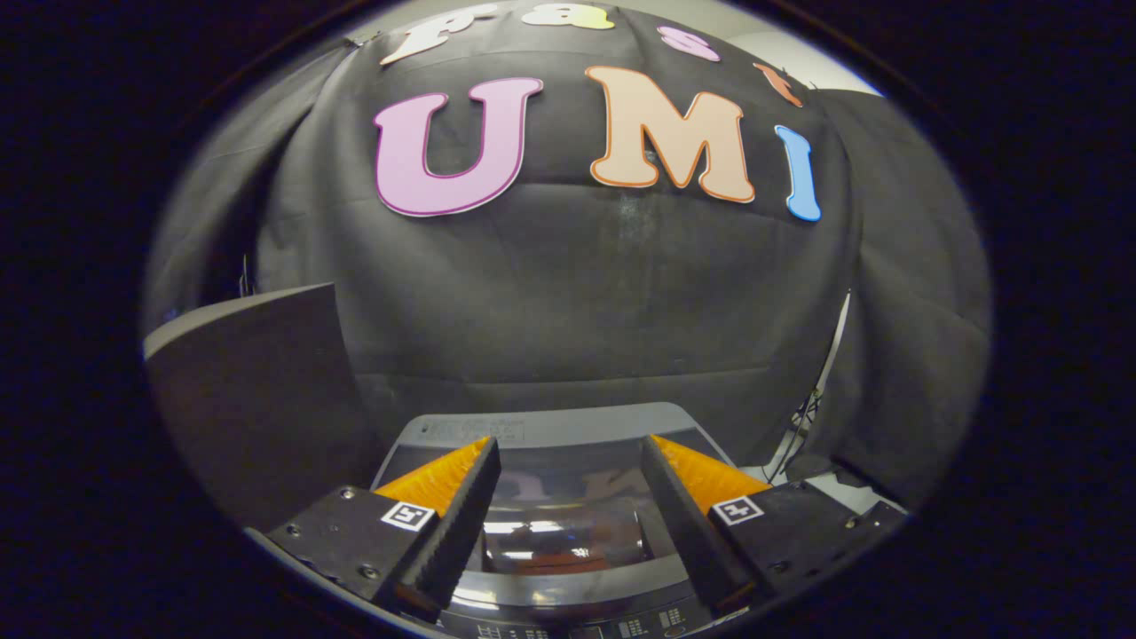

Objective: Put the clothes into the washing machine and then close the washing machine lid.

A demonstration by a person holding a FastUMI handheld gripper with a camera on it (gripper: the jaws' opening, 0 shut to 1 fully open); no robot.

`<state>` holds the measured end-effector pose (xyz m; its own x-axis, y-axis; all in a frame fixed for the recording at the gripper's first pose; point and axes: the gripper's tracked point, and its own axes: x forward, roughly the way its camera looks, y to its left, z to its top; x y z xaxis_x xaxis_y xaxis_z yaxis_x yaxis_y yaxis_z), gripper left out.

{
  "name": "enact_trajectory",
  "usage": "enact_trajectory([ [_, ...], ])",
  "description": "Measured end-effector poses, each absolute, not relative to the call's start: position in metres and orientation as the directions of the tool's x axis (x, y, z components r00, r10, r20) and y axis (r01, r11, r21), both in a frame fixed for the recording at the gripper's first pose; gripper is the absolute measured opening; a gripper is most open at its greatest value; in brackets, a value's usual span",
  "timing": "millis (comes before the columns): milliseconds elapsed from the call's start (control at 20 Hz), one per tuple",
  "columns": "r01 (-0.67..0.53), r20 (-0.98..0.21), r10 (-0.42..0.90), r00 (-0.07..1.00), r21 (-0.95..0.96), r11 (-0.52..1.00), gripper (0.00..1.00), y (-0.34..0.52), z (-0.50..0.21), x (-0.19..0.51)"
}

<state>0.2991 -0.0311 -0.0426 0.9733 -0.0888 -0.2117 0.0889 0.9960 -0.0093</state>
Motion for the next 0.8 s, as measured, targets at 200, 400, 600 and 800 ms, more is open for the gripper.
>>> enact_trajectory([
  [200, 0.075, -0.206, -0.064, 0.976, 0.049, 0.996, 0.98, -0.029, -0.040, 0.274],
  [400, 0.035, -0.184, -0.023, 0.983, 0.062, 0.998, 0.97, -0.020, -0.019, 0.240],
  [600, 0.012, -0.147, -0.005, 0.989, 0.052, 0.999, 0.97, -0.016, 0.004, 0.203],
  [800, 0.030, -0.106, -0.025, 0.994, 0.047, 0.998, 0.97, -0.028, 0.027, 0.165],
])
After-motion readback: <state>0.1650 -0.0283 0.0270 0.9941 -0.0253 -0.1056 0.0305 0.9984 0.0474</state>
